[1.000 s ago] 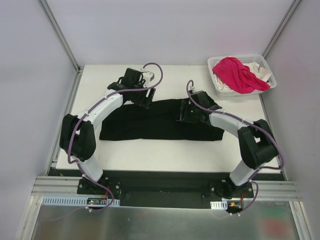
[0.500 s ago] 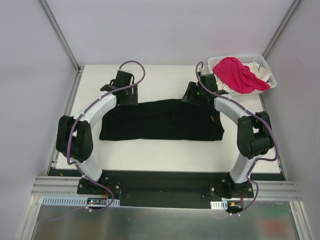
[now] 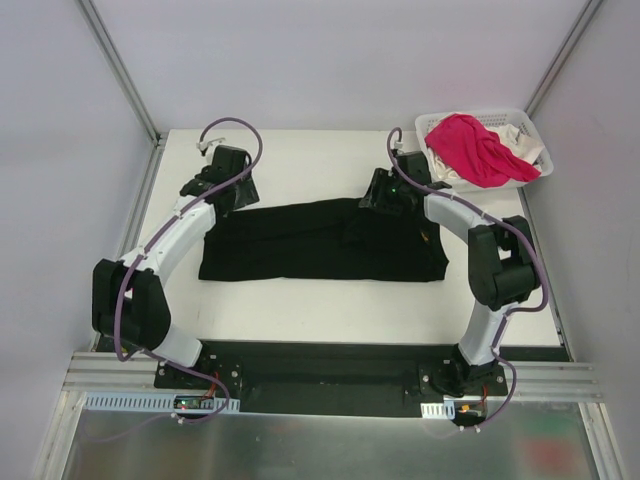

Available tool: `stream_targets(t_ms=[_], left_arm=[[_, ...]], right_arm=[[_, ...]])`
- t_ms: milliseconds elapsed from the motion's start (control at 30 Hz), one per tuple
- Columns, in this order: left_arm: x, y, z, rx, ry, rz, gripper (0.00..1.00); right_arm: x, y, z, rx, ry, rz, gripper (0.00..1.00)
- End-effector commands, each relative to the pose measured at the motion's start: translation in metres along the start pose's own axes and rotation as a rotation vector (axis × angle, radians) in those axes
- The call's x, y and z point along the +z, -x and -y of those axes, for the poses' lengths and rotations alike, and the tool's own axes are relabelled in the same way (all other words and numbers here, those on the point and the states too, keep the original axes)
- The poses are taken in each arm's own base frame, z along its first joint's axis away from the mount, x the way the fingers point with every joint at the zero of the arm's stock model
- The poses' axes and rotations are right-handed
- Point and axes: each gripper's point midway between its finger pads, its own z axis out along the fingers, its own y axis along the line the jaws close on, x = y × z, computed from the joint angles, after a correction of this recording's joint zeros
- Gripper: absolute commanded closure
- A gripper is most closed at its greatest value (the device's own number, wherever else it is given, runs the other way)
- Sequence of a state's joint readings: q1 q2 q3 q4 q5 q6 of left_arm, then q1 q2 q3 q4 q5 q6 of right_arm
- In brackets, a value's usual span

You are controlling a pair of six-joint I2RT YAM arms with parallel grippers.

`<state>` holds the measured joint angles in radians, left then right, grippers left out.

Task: Fold and stack the t-shirts
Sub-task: Fold the other side of the tshirt into a rectangle

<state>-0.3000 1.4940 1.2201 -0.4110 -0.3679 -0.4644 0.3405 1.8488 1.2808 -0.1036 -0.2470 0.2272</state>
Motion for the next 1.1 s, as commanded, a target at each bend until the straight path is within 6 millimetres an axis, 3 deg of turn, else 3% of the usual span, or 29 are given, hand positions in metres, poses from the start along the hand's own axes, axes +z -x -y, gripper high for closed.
stream_targets(t_ms=[0, 167, 400, 800, 1067], left_arm=[[0.015, 0.019, -0.014, -0.121, 0.059, 0.028, 0.30], [0.048, 0.018, -0.027, -0.235, 0.081, -0.046, 0.30], [0.062, 0.009, -0.051, -0.354, 0.135, -0.085, 0.31], [0.061, -0.013, -0.065, -0.533, 0.218, -0.079, 0.33], [0.037, -0.017, -0.063, -0.503, 0.176, -0.061, 0.35]], right_arm=[[-0.006, 0.022, -0.015, 0.006, 0.059, 0.055, 0.48], [-0.014, 0.025, -0.015, 0.007, 0.065, 0.070, 0.49], [-0.022, 0.026, -0.015, 0.022, 0.085, 0.082, 0.48], [-0.039, 0.034, -0.010, 0.042, 0.092, 0.115, 0.49], [-0.036, 0.029, -0.002, 0.062, 0.092, 0.103, 0.48]])
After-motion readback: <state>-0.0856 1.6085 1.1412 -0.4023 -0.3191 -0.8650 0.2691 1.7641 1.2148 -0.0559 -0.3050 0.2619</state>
